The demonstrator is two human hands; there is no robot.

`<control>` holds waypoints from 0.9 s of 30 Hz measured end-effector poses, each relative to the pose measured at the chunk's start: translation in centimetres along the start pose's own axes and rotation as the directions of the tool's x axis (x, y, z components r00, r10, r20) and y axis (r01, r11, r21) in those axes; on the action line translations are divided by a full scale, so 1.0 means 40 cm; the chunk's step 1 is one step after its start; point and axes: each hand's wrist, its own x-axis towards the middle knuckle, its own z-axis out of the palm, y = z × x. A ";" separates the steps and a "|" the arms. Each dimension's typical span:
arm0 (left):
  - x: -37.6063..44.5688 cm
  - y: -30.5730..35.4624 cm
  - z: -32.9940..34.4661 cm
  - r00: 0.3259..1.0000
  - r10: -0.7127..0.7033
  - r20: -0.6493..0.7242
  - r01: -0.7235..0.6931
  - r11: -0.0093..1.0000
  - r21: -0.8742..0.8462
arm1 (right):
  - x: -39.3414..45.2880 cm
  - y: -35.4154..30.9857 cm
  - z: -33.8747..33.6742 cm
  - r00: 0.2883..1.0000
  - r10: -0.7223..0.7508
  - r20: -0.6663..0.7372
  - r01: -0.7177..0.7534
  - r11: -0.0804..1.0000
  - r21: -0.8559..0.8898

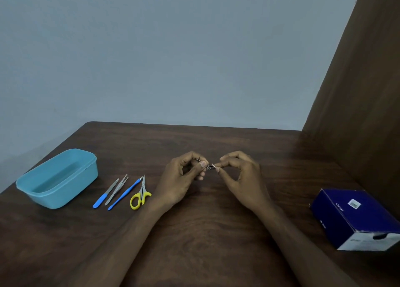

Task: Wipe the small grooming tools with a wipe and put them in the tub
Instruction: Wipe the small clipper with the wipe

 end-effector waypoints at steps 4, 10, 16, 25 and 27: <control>-0.002 0.003 -0.001 1.000 -0.003 0.004 0.003 1.000 0.011 | -0.002 -0.032 -0.002 0.995 -0.103 -0.020 0.103 0.994 0.032; -0.002 0.008 0.000 1.000 0.000 -0.022 0.000 1.000 0.028 | 0.004 -0.007 0.000 0.996 0.033 -0.085 -0.033 0.999 -0.002; 0.002 0.009 0.000 0.999 0.015 -0.051 -0.012 0.998 0.053 | 0.004 -0.032 -0.007 0.983 0.068 -0.172 -0.055 0.995 0.077; 0.001 0.004 0.001 0.999 -0.028 -0.016 0.029 0.998 0.051 | 0.005 -0.038 0.004 0.998 0.034 -0.050 -0.029 0.996 0.087; 0.001 0.004 0.001 1.000 -0.022 -0.018 0.024 0.997 0.067 | 0.005 -0.050 0.003 0.998 0.014 -0.054 -0.007 0.993 0.115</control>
